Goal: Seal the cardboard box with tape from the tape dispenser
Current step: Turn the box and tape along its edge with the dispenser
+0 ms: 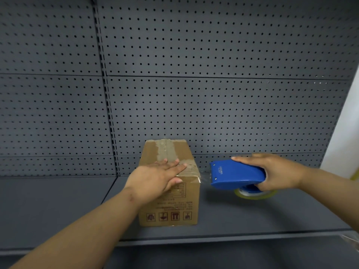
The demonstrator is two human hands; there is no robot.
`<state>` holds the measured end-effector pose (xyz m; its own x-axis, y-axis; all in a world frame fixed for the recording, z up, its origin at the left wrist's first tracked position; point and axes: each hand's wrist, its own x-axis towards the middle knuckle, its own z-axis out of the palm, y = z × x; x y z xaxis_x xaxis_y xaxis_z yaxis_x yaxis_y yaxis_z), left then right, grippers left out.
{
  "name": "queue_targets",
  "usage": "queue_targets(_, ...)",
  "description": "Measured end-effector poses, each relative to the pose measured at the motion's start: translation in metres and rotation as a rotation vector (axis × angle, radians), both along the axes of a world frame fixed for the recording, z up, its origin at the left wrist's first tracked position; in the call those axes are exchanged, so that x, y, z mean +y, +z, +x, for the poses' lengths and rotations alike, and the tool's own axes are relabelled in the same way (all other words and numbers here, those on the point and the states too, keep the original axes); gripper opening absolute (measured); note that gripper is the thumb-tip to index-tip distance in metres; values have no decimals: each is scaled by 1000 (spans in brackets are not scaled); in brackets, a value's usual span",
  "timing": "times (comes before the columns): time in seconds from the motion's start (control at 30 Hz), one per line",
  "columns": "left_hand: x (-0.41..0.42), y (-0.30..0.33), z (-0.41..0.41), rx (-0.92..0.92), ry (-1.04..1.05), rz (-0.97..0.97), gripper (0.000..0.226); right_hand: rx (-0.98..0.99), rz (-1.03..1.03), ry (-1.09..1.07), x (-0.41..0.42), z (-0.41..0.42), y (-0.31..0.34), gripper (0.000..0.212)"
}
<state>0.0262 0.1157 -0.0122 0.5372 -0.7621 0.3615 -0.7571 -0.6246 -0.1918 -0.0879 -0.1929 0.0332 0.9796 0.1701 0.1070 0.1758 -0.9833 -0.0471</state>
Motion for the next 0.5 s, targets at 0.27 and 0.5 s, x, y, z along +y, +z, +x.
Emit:
queue_targets(0.27, -2, 1, -2, -26, 12, 11, 93, 225, -233, -40, 49, 15, 56, 76)
queue_targets(0.5, -3, 1, -3, -31, -1, 42, 86, 315, -449, -91, 97, 28, 81, 68)
